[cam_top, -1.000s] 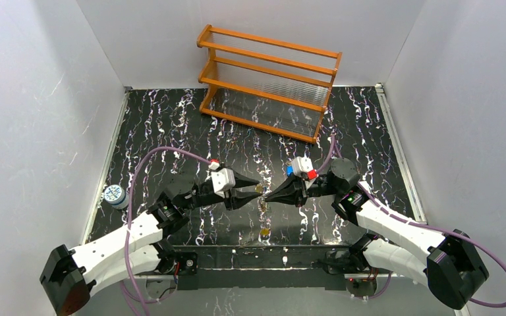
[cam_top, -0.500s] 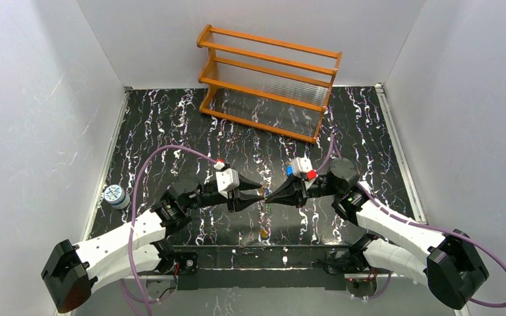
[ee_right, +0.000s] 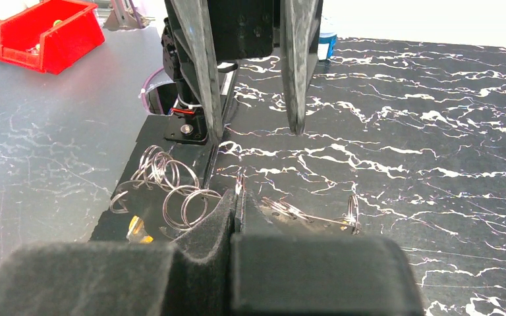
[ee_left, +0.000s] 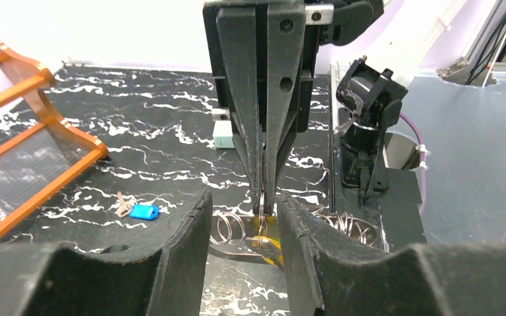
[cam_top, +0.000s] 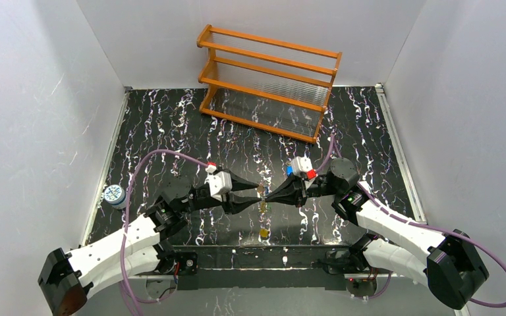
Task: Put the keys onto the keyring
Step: Adjust the key on the keyring.
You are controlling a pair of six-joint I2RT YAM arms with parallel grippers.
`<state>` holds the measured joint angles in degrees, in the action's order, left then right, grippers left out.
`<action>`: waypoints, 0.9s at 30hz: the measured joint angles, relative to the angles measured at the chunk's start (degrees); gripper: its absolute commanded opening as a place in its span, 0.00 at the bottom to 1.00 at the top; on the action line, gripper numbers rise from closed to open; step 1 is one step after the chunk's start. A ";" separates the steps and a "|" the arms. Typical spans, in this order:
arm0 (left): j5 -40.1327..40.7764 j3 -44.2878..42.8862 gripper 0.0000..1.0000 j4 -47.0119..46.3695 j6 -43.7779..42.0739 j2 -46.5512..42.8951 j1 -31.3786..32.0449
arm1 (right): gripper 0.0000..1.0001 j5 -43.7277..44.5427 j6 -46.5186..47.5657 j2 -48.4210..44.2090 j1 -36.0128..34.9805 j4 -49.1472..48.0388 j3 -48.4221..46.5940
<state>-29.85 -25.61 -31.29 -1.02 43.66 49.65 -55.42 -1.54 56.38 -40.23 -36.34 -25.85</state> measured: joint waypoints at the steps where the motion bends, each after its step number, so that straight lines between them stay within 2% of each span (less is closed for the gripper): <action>1: -0.22 0.00 0.38 0.02 0.15 0.63 0.00 | 0.01 0.00 0.00 0.00 0.00 0.00 0.00; 15: -1.29 0.66 0.28 0.02 0.61 5.18 0.50 | 0.01 0.02 0.00 -0.09 0.00 0.07 0.00; 20: -1.31 0.90 0.16 0.02 0.81 5.64 0.74 | 0.01 0.02 0.00 -0.09 0.00 0.07 0.00; 23: -1.36 0.90 0.02 0.00 0.85 5.73 0.79 | 0.01 0.17 0.00 -0.09 0.00 0.09 0.00; 27: -1.51 0.90 0.00 -0.15 0.63 6.08 0.85 | 0.01 0.50 0.02 -0.09 0.02 0.24 0.00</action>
<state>-31.35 -24.71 -31.44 -0.38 49.74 50.50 -54.92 -1.52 56.29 -40.21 -36.10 -25.85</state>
